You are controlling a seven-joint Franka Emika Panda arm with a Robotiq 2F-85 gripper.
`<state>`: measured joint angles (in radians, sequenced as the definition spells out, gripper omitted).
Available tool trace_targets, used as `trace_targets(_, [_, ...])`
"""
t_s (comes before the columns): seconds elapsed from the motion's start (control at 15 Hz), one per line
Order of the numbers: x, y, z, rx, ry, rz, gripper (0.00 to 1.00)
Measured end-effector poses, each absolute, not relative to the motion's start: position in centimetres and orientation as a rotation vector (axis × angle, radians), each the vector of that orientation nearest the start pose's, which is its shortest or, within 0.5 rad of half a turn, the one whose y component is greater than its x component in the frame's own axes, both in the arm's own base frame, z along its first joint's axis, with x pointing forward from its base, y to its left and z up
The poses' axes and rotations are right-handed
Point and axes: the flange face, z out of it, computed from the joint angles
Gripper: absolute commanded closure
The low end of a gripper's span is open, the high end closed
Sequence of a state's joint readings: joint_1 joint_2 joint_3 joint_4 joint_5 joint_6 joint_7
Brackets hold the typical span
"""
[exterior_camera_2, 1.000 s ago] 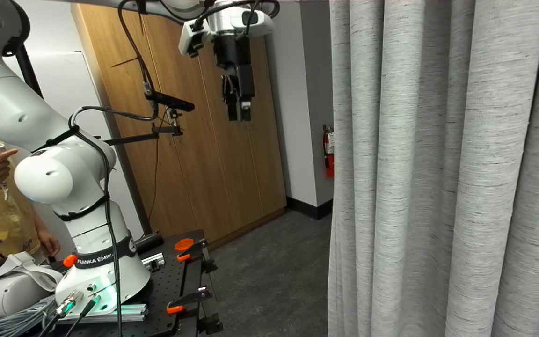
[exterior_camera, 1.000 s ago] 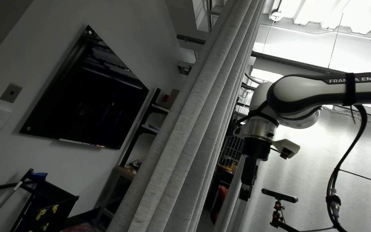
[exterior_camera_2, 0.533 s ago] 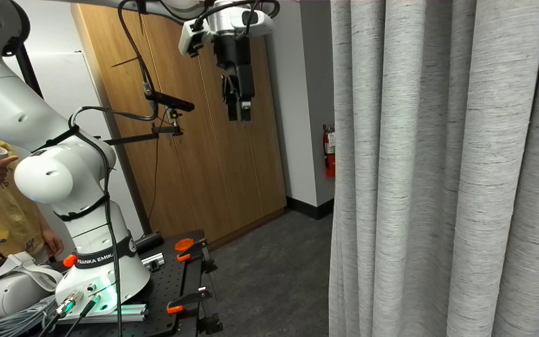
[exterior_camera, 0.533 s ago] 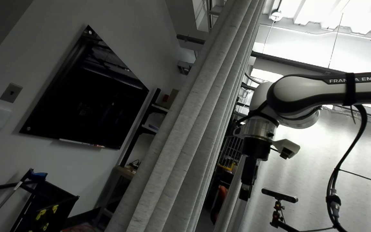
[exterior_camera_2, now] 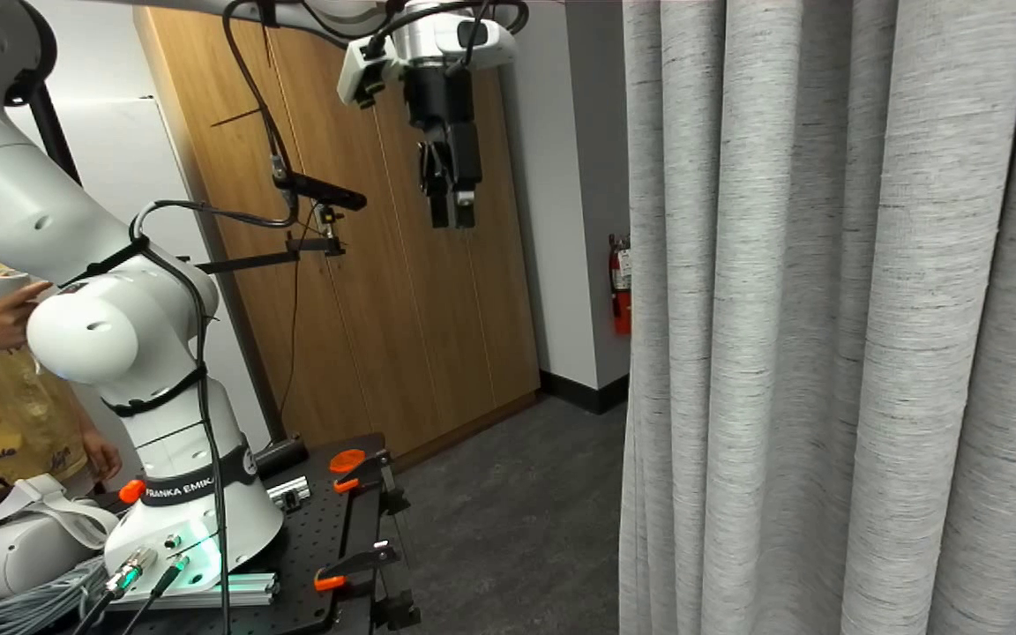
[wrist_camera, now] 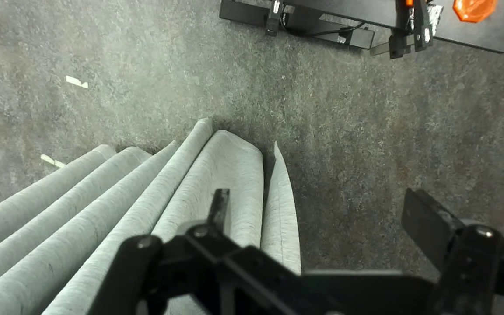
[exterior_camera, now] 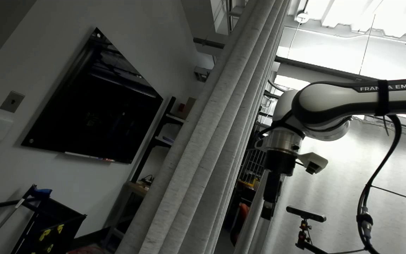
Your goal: Move the curtain to the left
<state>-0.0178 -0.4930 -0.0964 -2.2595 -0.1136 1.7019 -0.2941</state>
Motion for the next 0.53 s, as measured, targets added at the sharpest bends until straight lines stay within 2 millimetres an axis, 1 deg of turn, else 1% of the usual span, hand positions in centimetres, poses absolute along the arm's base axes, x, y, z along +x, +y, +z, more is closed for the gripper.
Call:
trace_targets(0.13, [39.7,-6.2,54.5,-3.186,-0.37,0.066,0.0])
trace_targets(0.2, [40.4,-5.2,54.8,-3.19,-0.385,0.015,0.0])
trace_targets(0.33, [42.4,-0.6,55.4,-3.208,-0.437,-0.105,0.0])
trace_targets(0.47, [44.5,5.3,55.7,-3.221,-0.494,-0.22,0.0])
trace_targets(0.53, [45.4,7.8,55.9,-3.221,-0.505,-0.277,0.0])
